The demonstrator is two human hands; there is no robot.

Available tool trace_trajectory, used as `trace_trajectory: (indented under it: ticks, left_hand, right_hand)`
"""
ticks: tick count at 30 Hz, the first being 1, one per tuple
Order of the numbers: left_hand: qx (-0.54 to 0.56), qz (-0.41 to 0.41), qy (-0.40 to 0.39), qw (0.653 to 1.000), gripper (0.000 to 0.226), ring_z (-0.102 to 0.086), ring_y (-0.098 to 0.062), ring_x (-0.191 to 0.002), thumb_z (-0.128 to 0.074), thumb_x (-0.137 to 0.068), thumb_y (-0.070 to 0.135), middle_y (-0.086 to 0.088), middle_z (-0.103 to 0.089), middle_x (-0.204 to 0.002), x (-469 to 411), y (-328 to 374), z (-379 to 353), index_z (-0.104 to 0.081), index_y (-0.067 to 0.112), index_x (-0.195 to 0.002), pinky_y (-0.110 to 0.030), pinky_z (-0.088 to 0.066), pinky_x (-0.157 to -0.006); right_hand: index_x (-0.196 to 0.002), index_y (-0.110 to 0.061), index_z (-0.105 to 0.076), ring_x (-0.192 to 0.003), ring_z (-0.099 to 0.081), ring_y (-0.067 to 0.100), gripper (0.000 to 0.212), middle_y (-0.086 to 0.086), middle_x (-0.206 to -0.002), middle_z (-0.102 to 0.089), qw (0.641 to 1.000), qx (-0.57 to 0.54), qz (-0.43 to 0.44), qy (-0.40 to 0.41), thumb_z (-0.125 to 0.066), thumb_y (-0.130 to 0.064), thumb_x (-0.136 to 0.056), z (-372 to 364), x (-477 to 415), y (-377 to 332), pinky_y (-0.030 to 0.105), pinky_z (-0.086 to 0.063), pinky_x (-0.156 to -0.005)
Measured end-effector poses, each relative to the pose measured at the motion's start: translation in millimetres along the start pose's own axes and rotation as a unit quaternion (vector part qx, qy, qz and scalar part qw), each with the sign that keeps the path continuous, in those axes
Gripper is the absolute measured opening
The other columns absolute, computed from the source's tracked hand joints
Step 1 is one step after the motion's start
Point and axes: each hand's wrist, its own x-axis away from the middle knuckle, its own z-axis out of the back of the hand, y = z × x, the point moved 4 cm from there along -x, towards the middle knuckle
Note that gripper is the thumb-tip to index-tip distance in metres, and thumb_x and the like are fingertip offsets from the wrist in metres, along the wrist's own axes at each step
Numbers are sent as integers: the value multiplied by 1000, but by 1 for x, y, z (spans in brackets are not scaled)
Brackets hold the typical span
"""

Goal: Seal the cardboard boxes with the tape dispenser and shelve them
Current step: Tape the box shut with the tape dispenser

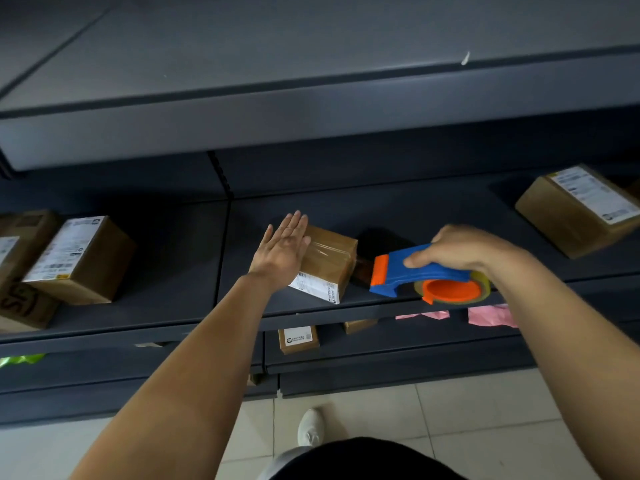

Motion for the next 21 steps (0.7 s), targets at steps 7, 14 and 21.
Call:
trace_trajectory:
  ticks: [7, 14, 21]
  left_hand:
    - [-13, -3, 1, 1000, 55, 11, -1, -145, -14, -104, 37, 9, 6, -160, -1, -1, 0, 5, 19, -152, -28, 11, -118]
    - [-29, -10, -13, 999, 54, 12, -3, -145, -15, -105, 34, 8, 7, -160, -1, 3, 2, 5, 18, -152, -32, 13, -118]
    - [-25, -11, -22, 999, 52, 12, -2, -145, -14, -105, 34, 9, 7, -160, -1, 3, 3, 3, 20, -153, -32, 14, -118]
  right_hand:
    - [-70, -10, -70, -63, -58, 24, 44, 6, -67, -66, 998, -59, 30, 20, -76, -53, -69, 54, 39, 5, 31, -39, -64]
    - [-71, -8, -73, -68, -63, 29, 46, 13, -72, -71, 992, -88, 69, 51, -78, -53, -64, 78, 57, -12, 34, -43, -69]
    - [-70, -13, -70, -67, -63, 24, 43, 5, -68, -68, 997, -71, 17, 21, -75, -56, -67, 55, 43, 9, 32, -43, -68]
